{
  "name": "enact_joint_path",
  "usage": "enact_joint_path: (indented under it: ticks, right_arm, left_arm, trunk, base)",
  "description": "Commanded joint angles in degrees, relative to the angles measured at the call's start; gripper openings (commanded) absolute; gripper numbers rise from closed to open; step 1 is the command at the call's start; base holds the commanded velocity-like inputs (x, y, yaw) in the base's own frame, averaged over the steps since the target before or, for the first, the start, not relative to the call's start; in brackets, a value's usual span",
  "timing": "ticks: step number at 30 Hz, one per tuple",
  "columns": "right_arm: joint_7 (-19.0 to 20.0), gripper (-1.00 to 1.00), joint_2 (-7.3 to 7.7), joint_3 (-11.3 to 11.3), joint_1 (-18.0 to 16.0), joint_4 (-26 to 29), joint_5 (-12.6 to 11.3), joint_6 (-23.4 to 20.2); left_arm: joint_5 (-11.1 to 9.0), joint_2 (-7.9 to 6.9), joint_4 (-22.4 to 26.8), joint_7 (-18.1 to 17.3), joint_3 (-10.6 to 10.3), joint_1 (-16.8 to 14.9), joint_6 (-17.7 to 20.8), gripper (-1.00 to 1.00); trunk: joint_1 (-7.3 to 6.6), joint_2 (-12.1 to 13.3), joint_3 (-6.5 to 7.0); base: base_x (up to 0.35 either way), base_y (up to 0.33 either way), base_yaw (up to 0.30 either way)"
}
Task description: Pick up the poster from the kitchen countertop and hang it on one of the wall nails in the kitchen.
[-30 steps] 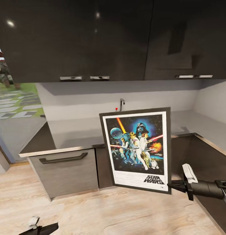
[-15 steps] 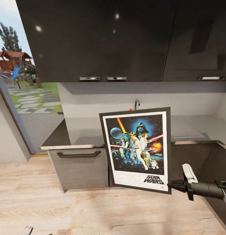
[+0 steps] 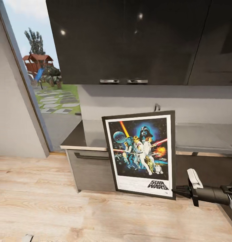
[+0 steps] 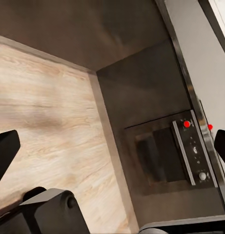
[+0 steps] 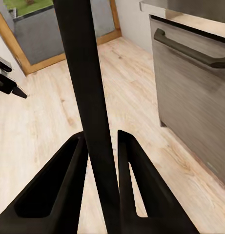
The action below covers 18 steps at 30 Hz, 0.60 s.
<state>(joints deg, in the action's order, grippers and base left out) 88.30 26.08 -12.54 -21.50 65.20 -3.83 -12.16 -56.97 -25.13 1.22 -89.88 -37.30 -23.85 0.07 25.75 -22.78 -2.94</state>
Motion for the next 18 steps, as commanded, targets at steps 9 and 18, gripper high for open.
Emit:
enact_joint_path:
  ticks: [9,18]
  right_arm:
    - [0.3,-1.00,0.02,0.0,0.0,0.0,-0.1,-0.8]
    - [0.3,-1.00,0.02,0.0,0.0,0.0,-0.1,-0.8]
  left_arm:
    - [-0.4,-0.01,0.0,-0.1,-0.6,-0.1,0.1,1.00]
    - [-0.4,0.06,0.0,-0.1,-0.5,-0.1,0.1,1.00]
  trunk:
    - [0.04,-0.1,-0.14]
    - [0.04,-0.1,-0.14]
  base:
    - [0.000,0.000,0.286]
    - [0.000,0.000,0.232]
